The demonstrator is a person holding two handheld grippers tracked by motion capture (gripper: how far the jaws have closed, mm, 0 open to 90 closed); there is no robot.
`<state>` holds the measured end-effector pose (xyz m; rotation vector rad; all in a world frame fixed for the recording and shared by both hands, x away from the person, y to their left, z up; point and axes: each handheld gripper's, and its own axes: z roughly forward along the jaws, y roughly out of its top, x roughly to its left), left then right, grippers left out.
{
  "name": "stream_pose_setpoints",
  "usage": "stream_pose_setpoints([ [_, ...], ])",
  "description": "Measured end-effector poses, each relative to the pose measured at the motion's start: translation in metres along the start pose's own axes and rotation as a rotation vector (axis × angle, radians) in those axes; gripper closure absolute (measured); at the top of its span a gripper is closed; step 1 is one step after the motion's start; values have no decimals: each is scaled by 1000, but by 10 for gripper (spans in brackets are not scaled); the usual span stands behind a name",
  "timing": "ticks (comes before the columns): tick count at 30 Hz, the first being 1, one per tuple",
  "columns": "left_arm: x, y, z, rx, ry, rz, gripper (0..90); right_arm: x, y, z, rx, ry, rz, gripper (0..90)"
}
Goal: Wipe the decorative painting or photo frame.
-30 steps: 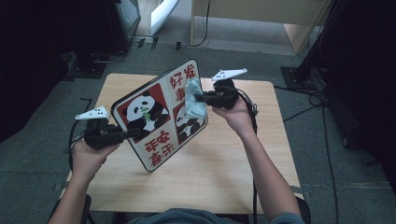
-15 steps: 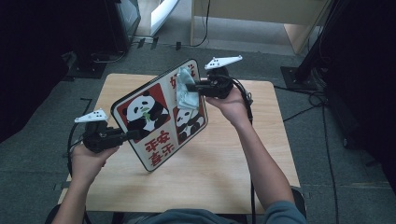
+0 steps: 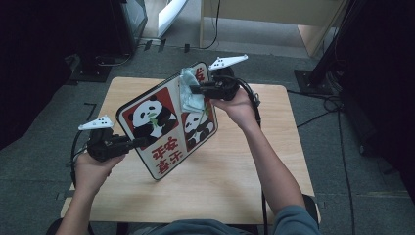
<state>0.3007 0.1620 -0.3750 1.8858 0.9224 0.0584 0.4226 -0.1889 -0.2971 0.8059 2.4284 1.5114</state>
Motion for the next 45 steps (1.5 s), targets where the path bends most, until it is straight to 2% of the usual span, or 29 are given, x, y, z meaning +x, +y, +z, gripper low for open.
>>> stream_pose_setpoints([
  [27, -1, -2, -3, -4, 2, 8, 730, -13, -17, 9, 31, -5, 50, 822],
  [45, 1, -1, -4, -3, -9, 11, 748, -15, -29, 11, 67, -14, 64, 822],
])
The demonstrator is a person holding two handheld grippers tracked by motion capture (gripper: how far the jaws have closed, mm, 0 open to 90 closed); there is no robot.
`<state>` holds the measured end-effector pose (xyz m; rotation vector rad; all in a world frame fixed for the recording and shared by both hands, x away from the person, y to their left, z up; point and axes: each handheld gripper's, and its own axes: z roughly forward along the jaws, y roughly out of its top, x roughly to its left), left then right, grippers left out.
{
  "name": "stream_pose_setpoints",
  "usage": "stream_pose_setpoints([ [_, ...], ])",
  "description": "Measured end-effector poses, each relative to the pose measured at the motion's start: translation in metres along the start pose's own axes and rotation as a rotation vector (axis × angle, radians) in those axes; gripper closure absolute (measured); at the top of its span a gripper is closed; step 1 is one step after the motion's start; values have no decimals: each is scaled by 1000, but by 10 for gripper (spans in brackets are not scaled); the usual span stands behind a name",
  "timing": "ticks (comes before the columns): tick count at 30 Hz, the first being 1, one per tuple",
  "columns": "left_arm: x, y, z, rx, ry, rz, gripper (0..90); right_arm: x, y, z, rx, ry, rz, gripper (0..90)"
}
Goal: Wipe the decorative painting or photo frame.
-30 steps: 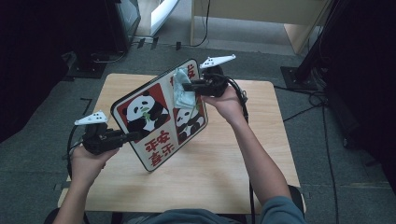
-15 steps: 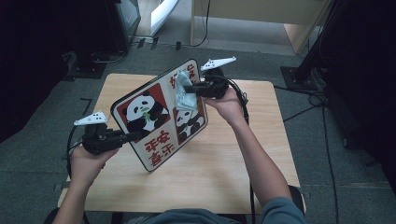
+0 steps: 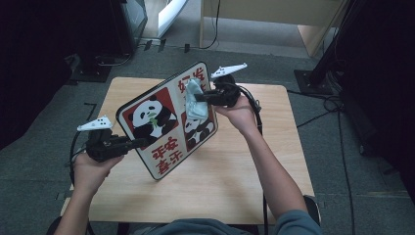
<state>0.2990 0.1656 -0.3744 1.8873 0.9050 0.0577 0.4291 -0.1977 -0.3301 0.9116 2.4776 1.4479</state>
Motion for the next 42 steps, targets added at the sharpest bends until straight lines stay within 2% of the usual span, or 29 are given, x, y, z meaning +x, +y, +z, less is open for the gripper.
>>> stream_pose_setpoints([
  [5, 0, 0, -1, 2, 0, -1, 772, 0, -4, 1, -7, -4, 0, 822],
  [18, 1, 1, -1, 8, 0, 0, 783, -2, -14, 5, 21, -7, 15, 822],
  [30, 2, 1, -1, 8, -5, 2, 781, -4, -25, 8, 9, -2, 26, 821],
  [42, 2, 2, -1, 12, -7, 6, 780, -6, -41, 12, 38, -17, 30, 821],
])
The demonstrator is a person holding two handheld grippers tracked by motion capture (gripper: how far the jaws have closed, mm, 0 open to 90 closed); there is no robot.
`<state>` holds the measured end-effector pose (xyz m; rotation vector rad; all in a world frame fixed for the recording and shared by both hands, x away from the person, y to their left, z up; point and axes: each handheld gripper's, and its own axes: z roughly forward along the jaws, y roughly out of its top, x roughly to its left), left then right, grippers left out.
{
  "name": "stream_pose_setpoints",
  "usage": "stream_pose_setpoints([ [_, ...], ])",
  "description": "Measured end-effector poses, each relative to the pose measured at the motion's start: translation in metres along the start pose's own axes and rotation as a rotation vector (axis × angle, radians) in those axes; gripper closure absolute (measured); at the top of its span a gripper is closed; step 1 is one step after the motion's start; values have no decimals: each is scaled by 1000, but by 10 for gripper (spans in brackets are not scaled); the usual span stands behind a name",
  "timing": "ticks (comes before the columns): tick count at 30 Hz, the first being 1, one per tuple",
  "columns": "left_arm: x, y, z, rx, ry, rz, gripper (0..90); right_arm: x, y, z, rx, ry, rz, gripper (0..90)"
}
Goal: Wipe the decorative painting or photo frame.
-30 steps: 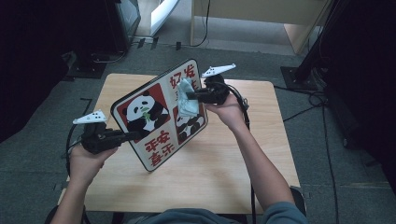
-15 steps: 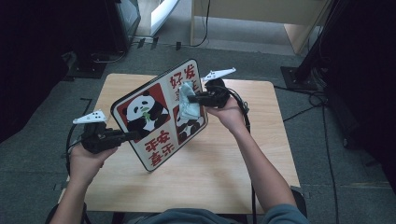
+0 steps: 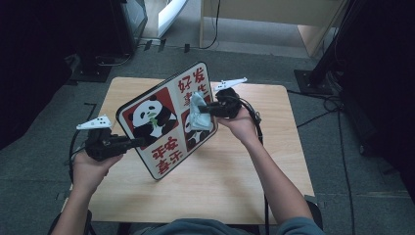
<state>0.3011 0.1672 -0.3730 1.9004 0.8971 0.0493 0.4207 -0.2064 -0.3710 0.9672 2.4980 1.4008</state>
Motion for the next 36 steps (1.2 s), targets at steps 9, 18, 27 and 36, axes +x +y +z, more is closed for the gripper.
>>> stream_pose_setpoints([
  [9, 1, 0, 0, 3, -5, 3, 779, -1, -12, 5, 13, -11, 9, 821],
  [18, 1, 1, 0, 4, -9, 5, 778, -2, -24, 11, 23, -20, 19, 820],
  [27, 2, 1, 0, 10, -16, 7, 777, -4, -37, 16, 10, -25, 13, 819],
  [36, 3, 1, 0, 9, -20, 12, 775, -4, -51, 21, 31, -39, 33, 816],
])
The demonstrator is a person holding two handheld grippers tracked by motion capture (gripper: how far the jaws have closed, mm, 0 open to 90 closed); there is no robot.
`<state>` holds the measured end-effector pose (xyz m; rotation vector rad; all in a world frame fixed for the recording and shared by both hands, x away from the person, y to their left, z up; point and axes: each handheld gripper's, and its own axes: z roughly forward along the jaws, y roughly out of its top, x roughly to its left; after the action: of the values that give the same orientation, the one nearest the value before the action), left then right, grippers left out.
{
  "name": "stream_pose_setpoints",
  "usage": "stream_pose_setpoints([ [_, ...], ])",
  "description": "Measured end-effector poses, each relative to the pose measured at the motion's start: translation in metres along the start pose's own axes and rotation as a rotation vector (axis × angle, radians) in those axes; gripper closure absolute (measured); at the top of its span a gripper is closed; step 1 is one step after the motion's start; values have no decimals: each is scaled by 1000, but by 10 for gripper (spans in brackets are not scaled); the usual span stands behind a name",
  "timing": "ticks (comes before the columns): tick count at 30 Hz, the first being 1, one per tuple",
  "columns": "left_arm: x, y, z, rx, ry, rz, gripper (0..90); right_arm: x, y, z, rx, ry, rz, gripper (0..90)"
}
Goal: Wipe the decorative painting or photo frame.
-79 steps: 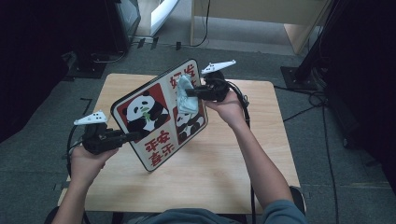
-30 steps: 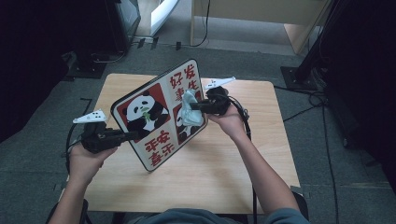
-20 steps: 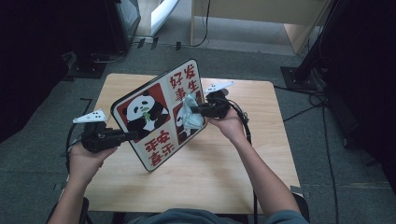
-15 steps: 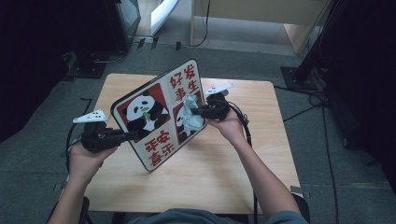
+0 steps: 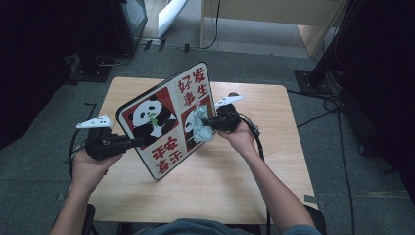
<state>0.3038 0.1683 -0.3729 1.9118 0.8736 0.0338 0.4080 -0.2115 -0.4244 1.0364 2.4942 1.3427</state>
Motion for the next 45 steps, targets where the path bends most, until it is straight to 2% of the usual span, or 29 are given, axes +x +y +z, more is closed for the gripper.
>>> stream_pose_setpoints([
  [8, 1, 0, 0, 0, -8, 2, 772, -1, -9, 5, 30, -9, 16, 816],
  [13, 1, 0, 0, 1, -11, 3, 770, -2, -15, 7, 28, -18, 11, 816],
  [32, 1, 0, 1, 1, -20, 5, 763, -10, -37, 20, 85, -5, 43, 817],
  [34, 1, 0, 1, 2, -21, 6, 763, -10, -35, 19, 98, -2, 53, 823],
  [38, 2, 0, 1, 0, -25, 2, 762, -7, -30, 15, 113, -1, 42, 829],
  [45, 2, 0, 1, -2, -22, 2, 763, -1, -15, 0, 67, -2, 20, 829],
])
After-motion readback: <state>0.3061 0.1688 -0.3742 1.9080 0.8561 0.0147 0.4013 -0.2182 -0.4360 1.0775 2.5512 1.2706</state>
